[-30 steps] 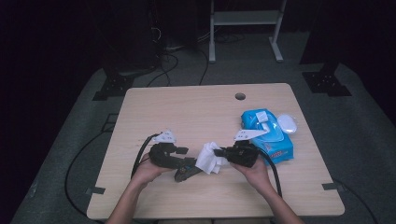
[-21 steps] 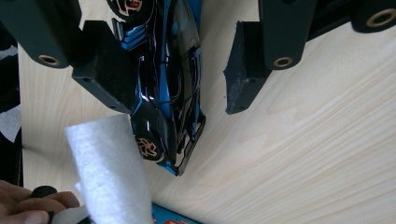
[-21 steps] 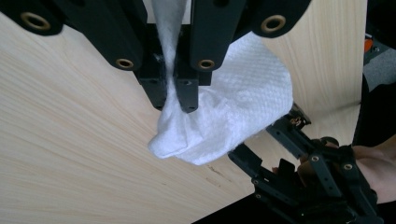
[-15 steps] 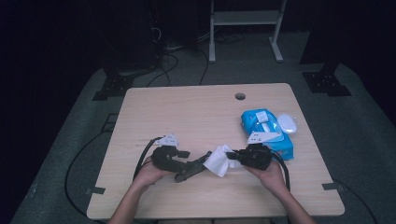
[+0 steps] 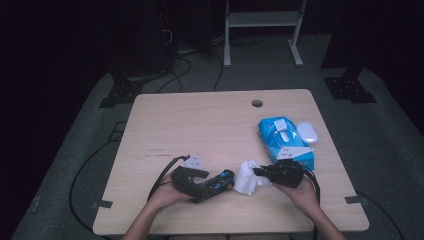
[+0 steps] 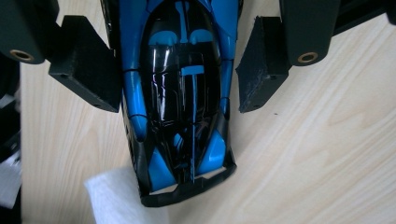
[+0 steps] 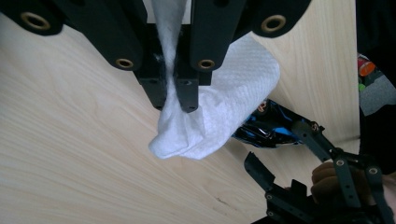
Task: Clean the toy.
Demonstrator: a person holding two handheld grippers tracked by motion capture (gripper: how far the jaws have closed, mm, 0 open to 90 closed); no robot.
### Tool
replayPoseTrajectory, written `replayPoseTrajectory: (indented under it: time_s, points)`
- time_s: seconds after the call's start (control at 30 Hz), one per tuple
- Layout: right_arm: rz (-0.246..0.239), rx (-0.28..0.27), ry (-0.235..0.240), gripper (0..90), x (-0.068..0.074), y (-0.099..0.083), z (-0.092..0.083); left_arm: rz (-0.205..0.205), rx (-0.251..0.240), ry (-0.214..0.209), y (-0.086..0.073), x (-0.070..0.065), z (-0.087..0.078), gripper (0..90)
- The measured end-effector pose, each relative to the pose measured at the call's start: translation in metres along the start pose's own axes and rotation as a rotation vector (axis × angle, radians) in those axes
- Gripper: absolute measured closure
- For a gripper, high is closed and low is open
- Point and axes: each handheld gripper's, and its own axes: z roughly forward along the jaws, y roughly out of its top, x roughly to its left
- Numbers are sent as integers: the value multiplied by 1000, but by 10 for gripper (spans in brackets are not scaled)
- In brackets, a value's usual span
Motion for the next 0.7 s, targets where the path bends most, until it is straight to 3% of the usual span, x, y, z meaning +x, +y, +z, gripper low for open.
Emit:
replayPoseTrajectory:
  time_s: [0.17, 0.33, 0.5, 0.7]
  points:
    - [3, 15, -5, 855, -2, -6, -3, 36, 44, 26, -1, -8, 9, 279]
    - [-3, 15, -3, 855, -1, -7, -5, 83, 133, 58, -6, -14, 26, 215]
    - [-2, 11, -4, 854, 0, -7, -5, 84, 110, 62, -7, -11, 28, 173]
    - [6, 9, -5, 855, -1, -9, -6, 113, 129, 82, -6, -15, 34, 171]
